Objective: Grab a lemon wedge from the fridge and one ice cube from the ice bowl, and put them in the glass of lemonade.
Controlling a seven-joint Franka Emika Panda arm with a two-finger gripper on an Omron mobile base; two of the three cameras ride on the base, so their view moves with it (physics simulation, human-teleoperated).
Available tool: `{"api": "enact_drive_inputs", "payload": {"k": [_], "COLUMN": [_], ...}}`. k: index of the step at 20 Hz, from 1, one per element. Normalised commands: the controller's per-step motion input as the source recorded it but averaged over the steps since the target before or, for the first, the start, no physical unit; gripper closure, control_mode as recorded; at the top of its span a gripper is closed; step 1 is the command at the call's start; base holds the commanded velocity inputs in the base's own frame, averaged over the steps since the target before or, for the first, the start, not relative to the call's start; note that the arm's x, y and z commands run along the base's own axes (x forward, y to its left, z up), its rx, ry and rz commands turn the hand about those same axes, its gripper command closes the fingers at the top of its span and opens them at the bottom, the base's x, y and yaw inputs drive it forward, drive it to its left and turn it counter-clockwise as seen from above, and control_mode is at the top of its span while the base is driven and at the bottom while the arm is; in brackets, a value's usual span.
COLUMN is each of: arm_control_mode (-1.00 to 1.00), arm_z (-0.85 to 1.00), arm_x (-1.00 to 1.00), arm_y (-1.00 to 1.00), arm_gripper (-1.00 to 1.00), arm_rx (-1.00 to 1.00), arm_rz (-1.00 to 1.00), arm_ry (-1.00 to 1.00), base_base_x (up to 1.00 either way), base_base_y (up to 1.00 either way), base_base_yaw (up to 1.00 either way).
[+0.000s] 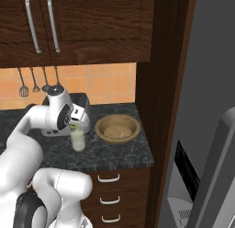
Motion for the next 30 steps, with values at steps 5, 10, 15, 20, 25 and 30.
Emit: {"api": "enact_drive_inputs", "payload": {"k": [5,10,15,20,25,30], "arm_control_mode": [-1.00,-1.00,-1.00,-1.00,-1.00,-1.00], "arm_z": [-0.05,0.00,-0.01,-0.02,0.00,0.00], "arm_x": [0.06,0.24,0.12,0.00,0.00,0.00], "arm_y": [0.06,0.11,-0.03,-0.03,0.00,0.00], "arm_gripper": [1.00,1.00,1.00,1.00,-1.00,-1.00], "arm_rx": [0.00,0.00,0.00,0.00,0.00,0.00], "arm_rz": [-0.03,-0.03,-0.01,0.00,0.00,0.00], "arm_ry": [0.06,0.06,0.00,0.00,0.00,0.00], "base_base_x": [0.00,0.00,0.00,0.00,0.00,0.00], "base_base_y": [0.00,0.00,0.00,0.00,0.00,0.00], "base_base_yaw": [0.00,0.00,0.00,0.00,0.00,0.00]}}
